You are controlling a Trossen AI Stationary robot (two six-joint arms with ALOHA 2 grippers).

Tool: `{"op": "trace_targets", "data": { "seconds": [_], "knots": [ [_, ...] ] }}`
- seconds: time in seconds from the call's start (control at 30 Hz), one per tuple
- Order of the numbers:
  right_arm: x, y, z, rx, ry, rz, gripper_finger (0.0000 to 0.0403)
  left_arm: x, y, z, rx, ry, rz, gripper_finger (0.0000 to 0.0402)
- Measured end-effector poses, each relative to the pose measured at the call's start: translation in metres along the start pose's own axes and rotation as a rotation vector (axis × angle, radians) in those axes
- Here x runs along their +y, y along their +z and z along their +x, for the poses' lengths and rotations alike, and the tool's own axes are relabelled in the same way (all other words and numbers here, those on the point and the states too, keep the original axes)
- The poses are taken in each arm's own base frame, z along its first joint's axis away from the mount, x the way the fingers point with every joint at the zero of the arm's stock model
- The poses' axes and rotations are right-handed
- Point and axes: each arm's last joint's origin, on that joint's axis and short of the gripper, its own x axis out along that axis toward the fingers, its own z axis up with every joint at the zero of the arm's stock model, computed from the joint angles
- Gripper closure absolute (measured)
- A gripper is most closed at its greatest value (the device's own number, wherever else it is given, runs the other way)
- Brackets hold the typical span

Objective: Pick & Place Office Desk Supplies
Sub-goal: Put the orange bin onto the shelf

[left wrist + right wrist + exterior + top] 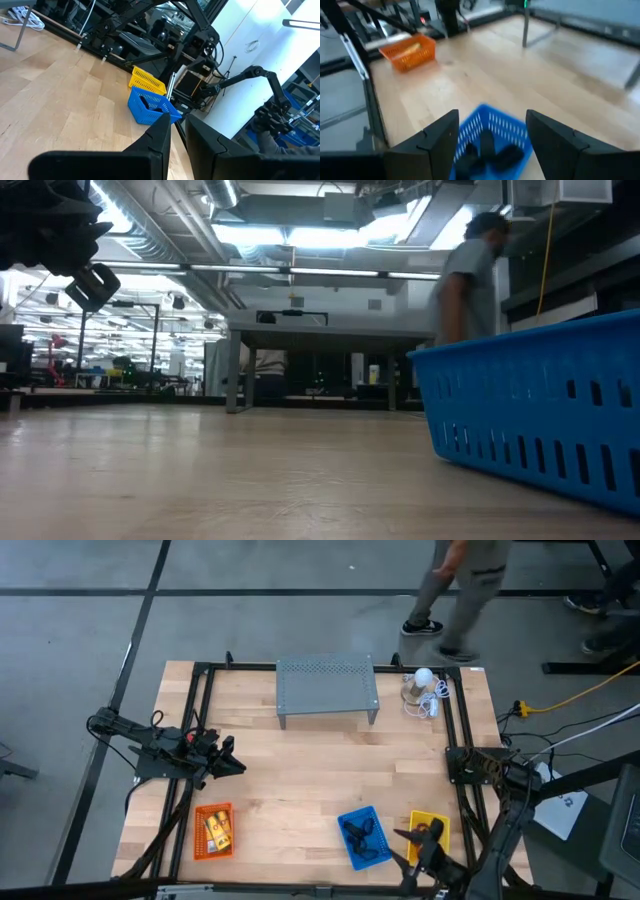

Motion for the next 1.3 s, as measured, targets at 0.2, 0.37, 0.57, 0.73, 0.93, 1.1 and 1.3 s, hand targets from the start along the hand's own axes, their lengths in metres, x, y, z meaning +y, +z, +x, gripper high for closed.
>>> {"op": "trace_targets", "data": {
  "seconds": [0.2, 0.37, 0.57, 0.73, 0.93, 1.1, 1.3],
  "knots": [
    [0.004, 0.006, 0.019, 0.000, -0.036, -0.018, 0.0170, 0.000, 0.000, 0.000, 0.000, 0.000, 0.000, 0.0347],
    [0.010, 0.009, 0.033, 0.009, -0.046, -0.048, 0.0170, 0.000, 0.000, 0.000, 0.000, 0.000, 0.000, 0.0347],
    [0.012, 0.013, 0.047, 0.052, -0.078, -0.101, 0.0169, 0.001, 0.001, 0.000, -0.025, 0.028, 0.022, 0.0347],
    [0.011, 0.018, 0.060, 0.064, -0.113, -0.166, 0.0169, 0.003, 0.004, 0.000, -0.098, 0.116, 0.018, 0.0347],
    [0.009, 0.025, 0.078, 0.076, -0.156, -0.296, 0.0169, 0.003, 0.008, -0.001, -0.155, 0.172, 0.106, 0.0347],
    [0.007, 0.030, 0.090, 0.081, -0.187, -0.315, 0.0169, 0.001, 0.013, -0.002, -0.209, 0.190, 0.230, 0.0347],
    [0.006, 0.032, 0.101, 0.146, -0.212, -0.275, 0.0169, -0.003, 0.016, -0.002, -0.218, 0.144, 0.247, 0.0347]
  ]
}}
